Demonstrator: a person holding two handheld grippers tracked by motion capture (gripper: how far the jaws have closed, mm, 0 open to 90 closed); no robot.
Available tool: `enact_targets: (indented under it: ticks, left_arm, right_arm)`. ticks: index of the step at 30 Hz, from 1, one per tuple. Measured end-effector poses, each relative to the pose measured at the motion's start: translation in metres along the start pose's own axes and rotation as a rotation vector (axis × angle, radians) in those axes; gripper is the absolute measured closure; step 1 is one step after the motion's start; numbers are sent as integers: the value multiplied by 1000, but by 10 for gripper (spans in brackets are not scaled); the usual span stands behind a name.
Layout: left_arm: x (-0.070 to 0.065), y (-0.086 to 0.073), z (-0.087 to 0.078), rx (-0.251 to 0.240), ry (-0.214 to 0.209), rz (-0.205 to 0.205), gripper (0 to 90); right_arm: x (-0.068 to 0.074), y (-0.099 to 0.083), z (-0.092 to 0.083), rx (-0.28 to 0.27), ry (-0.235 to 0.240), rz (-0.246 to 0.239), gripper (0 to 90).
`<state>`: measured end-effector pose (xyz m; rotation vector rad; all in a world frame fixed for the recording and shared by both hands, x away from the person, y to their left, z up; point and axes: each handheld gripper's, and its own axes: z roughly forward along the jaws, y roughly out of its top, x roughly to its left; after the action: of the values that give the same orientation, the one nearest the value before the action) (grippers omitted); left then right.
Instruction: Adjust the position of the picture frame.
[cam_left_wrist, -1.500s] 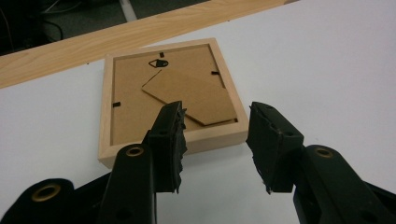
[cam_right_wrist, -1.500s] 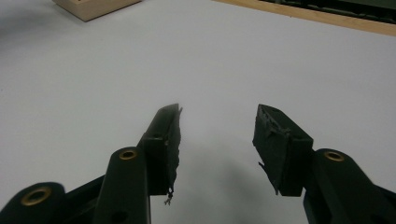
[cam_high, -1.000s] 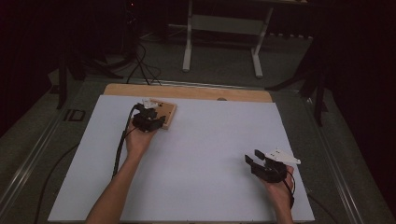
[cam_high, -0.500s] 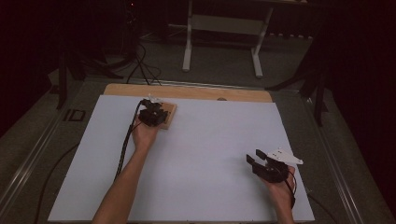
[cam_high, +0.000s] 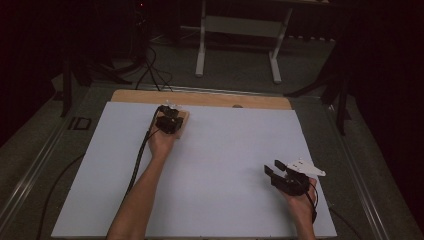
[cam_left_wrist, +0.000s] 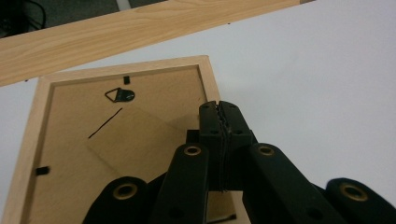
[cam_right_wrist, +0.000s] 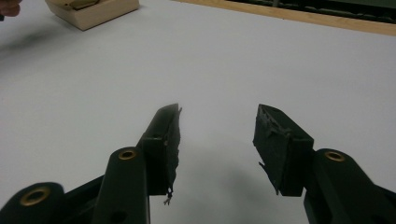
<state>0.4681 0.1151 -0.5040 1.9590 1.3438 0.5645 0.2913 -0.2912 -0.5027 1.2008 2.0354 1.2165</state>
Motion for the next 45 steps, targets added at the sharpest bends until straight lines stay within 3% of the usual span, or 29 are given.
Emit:
enact_targets:
  ticks: [8,11,16,20,26,37,45]
  left_arm:
    - [2,3,8,40,19,12,893]
    - [3,3,9,38,11,-2,895]
    - [1,4,11,53,37,33,898]
    - [1,3,11,48,40,23,899]
    - [2,4,11,53,27,-13,900]
    - [-4,-1,5,54,2,16,900]
    - [-15,-13,-5,39,-50,37,900]
  right_arm:
    - [-3,0,-1,-5,-3,7,500]
    - [-3,0,-2,-7,-4,11,500]
    - [-3,0,-2,-7,-4,10,500]
    - [-3,0,-3,-11,-5,11,500]
    - [-3,0,-3,-10,-5,11,500]
    - [-2,0,-2,-7,-5,5,501]
    - [-1,0,0,-6,-2,-1,502]
